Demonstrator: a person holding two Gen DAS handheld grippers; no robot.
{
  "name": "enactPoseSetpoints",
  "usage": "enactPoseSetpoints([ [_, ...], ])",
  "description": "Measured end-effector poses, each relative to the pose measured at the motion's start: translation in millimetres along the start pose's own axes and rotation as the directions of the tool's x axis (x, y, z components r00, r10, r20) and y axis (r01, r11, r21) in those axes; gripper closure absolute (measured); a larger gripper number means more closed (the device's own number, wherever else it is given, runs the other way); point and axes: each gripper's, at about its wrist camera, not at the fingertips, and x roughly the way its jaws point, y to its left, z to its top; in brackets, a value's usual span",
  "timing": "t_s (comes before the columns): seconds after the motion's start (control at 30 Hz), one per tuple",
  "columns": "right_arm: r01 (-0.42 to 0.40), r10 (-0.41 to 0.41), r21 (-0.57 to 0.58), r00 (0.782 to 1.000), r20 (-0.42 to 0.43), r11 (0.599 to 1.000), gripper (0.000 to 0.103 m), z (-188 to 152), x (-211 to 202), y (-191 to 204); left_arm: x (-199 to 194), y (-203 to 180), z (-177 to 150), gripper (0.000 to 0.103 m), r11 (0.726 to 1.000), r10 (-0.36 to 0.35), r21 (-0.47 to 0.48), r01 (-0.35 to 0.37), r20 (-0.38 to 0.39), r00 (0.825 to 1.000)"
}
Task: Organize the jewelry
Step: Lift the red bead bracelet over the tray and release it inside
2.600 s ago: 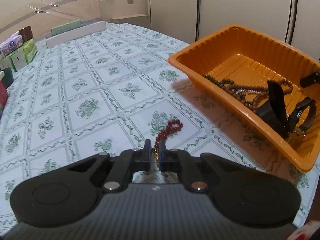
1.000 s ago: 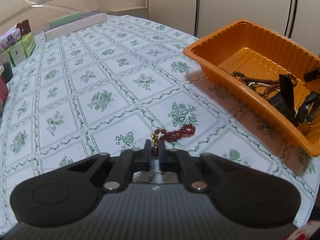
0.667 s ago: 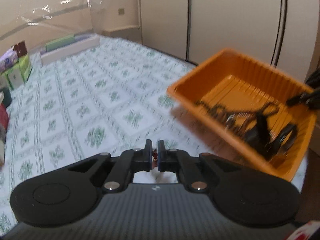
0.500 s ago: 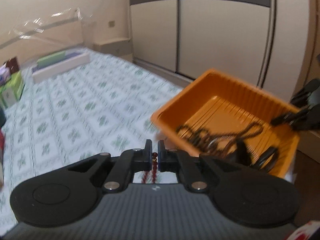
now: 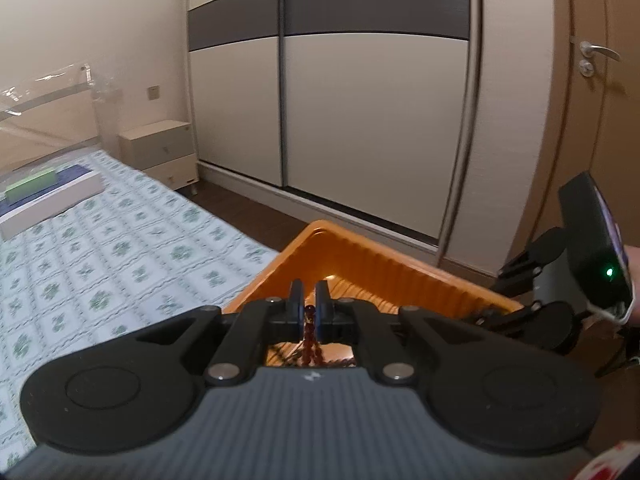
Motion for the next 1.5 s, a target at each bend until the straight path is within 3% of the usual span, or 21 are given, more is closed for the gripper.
enactPoseSetpoints([
  [0.43, -0.006, 0.006, 0.004, 1.000, 0.000, 1.000, 0.098, 0, 0, -2, 39, -23, -6, 0.099, 0.998, -0.062, 0.028, 0.064, -0.072, 0.995],
  [0.83, -0.008, 0.008, 0.007, 1.000, 0.001, 1.000, 0.098, -1, -1, -2, 53, -27, -12, 0.099, 0.997, -0.070, 0.027, 0.074, -0.112, 0.991],
  [1.0, -0.009, 0.009, 0.008, 1.000, 0.001, 1.000, 0.098, -1, -1, -1, 53, -22, -12, 0.089, 0.997, -0.080, 0.002, 0.081, -0.116, 0.990],
  [1.5, -0.018, 0.018, 0.017, 1.000, 0.002, 1.000, 0.098, -1, 0, -7, 10, 19, -34, 0.085, 0.995, 0.049, -0.087, -0.057, -0.085, 0.995],
])
